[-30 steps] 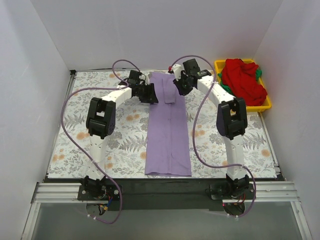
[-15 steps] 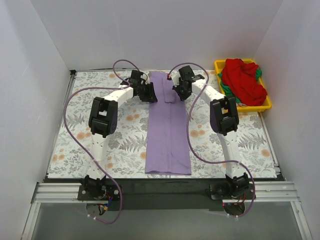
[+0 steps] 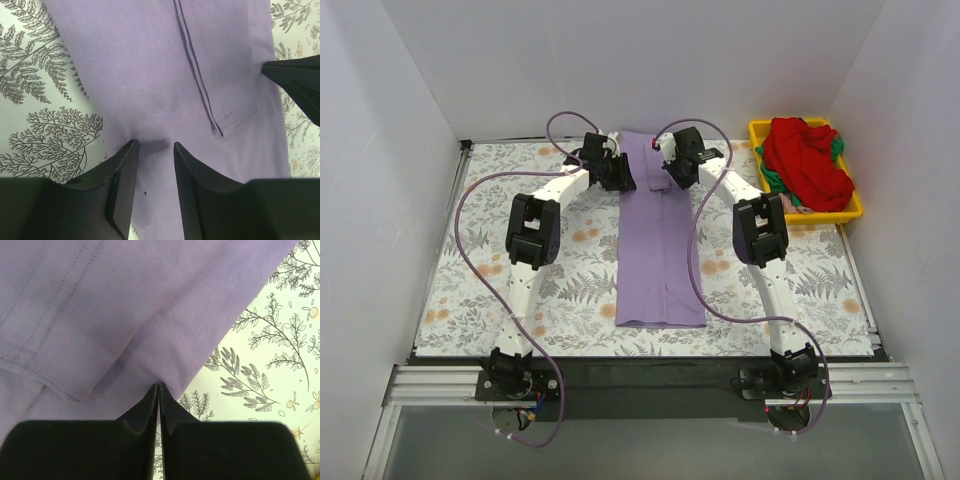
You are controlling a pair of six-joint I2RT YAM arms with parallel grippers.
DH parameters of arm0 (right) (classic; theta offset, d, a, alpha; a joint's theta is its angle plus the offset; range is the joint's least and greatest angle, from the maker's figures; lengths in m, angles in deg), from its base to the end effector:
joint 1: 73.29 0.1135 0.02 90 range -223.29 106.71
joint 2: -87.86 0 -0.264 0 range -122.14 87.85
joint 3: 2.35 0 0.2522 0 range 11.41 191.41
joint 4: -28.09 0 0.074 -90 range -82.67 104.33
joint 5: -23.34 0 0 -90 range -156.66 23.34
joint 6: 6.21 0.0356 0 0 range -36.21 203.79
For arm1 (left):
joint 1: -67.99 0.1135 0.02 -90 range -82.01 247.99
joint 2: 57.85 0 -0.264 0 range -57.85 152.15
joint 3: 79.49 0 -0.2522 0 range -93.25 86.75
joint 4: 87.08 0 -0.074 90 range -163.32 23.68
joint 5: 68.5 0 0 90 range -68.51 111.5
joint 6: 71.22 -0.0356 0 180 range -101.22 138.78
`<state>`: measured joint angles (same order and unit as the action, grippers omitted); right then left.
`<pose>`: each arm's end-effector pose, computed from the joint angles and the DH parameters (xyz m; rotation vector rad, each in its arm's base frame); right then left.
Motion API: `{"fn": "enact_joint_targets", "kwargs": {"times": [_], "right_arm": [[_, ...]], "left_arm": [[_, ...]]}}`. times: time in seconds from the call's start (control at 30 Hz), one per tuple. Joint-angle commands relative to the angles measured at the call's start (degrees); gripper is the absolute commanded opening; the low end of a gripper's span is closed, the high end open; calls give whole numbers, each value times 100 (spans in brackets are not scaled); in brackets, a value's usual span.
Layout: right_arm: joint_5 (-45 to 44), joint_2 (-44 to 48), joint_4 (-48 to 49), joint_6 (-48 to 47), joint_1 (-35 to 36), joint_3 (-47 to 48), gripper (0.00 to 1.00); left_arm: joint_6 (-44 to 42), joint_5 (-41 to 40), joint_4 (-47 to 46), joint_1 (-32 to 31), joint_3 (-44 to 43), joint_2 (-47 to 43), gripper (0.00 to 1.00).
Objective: Fold and stack the t-shirts
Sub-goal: Fold the tshirt
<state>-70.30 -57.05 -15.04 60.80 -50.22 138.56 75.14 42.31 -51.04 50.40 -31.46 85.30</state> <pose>0.5181 0.2182 0.1674 -0.9085 2.2134 -0.0754 0.5219 -0.1787 0.1442 -0.6814 2.4955 -0.9864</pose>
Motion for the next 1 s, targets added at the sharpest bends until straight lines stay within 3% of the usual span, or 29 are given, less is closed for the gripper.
{"fn": "enact_joint_targets", "kwargs": {"times": [0.0,0.1,0.2,0.23,0.3,0.33,0.47,0.63,0.7,0.77,0.93,0.97], "right_arm": [[-225,-188,133,-84,-13,73,8],[20,242,133,-84,-13,-120,15],[320,935,133,-145,-13,-296,34],[607,1137,141,-189,-13,-349,44],[741,1735,142,-259,-13,-445,55],[881,1946,159,-312,-13,-515,72],[1330,3288,186,-558,-13,-990,96],[1621,4537,265,-541,101,-1806,98],[1752,4943,160,-680,215,-2280,98],[1989,5626,2,-1163,303,-3114,98],[2736,7445,-693,-2505,461,-5398,98],[2720,7676,-685,-2596,644,-6108,98]], "left_arm": [[-186,-333,268,53,-88,231,34],[-274,-70,224,53,-105,-66,41],[-415,290,171,53,-106,-610,48],[-450,369,110,53,-88,-796,50],[-669,554,48,62,70,-1209,70],[-766,598,-74,53,192,-1681,85],[-1231,835,-470,62,1132,-3071,86],[-1653,1442,-980,36,3003,-4882,87],[-1785,1774,-850,45,3373,-5478,87],[-2539,2520,-323,-34,3944,-5858,88],[-3911,1971,-31,-788,5912,-7639,88],[-4348,1770,12,-1278,6559,-7879,87]]}}
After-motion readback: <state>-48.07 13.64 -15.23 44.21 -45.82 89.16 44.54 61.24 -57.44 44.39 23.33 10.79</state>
